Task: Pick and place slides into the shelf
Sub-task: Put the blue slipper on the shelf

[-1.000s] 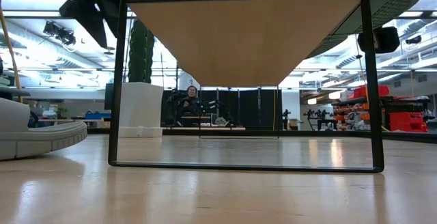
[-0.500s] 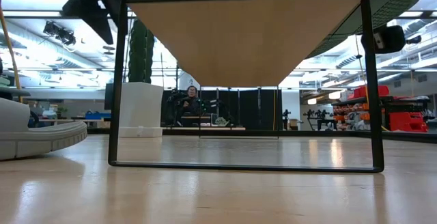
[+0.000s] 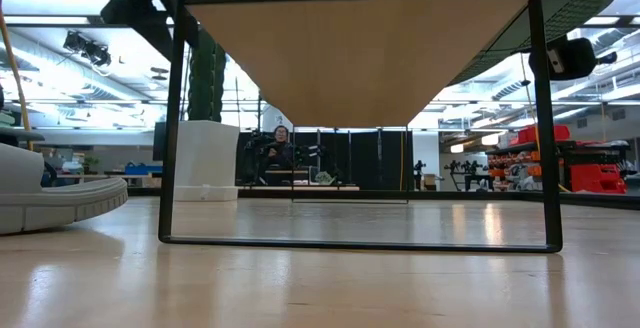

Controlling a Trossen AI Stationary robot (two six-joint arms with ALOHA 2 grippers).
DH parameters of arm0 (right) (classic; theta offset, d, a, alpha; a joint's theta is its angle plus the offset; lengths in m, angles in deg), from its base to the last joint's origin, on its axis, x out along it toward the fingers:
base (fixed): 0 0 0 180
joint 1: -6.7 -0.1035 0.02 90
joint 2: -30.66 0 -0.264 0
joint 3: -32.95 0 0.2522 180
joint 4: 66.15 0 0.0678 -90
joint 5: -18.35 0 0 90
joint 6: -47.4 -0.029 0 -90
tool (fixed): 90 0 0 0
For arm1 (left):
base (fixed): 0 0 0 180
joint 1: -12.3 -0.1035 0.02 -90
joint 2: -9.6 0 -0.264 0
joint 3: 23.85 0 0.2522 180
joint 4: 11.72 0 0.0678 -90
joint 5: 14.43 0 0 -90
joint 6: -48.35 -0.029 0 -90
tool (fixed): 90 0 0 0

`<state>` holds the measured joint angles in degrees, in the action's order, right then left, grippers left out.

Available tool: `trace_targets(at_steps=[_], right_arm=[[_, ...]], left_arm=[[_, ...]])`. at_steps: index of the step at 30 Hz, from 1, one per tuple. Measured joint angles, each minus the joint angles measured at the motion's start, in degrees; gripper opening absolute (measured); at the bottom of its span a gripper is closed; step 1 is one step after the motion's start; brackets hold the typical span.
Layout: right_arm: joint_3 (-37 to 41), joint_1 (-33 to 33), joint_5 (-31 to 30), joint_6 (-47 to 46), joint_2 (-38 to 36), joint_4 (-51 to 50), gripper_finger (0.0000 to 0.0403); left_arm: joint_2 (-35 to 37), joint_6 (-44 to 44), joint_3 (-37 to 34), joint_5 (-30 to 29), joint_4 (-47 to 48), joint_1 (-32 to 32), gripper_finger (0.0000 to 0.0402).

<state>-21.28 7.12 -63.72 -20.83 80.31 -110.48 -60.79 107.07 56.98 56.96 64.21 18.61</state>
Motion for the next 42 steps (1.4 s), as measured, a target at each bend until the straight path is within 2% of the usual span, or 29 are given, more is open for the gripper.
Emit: trace_targets(at_steps=[14,27,34,42], right_arm=[[-0.04,0.00,-0.24,-0.23,4.14,-0.07,0.0103],[-0.07,0.02,-1.03,-1.19,2.25,-0.01,0.0143],[-0.07,0.02,-2.03,-1.17,2.05,-2.90,0.0146],[-0.07,0.02,-2.05,-1.53,2.55,-1.07,0.0151]], left_arm=[[-0.04,0.00,0.00,-0.90,-1.15,0.00,0.0231],[-0.04,-0.61,0.00,-1.10,-1.19,0.00,0.0231],[-0.04,-0.59,0.00,-1.19,-1.58,-0.01,0.0231],[-0.04,-0.47,0.00,-1.34,-1.59,0.00,0.0231]])
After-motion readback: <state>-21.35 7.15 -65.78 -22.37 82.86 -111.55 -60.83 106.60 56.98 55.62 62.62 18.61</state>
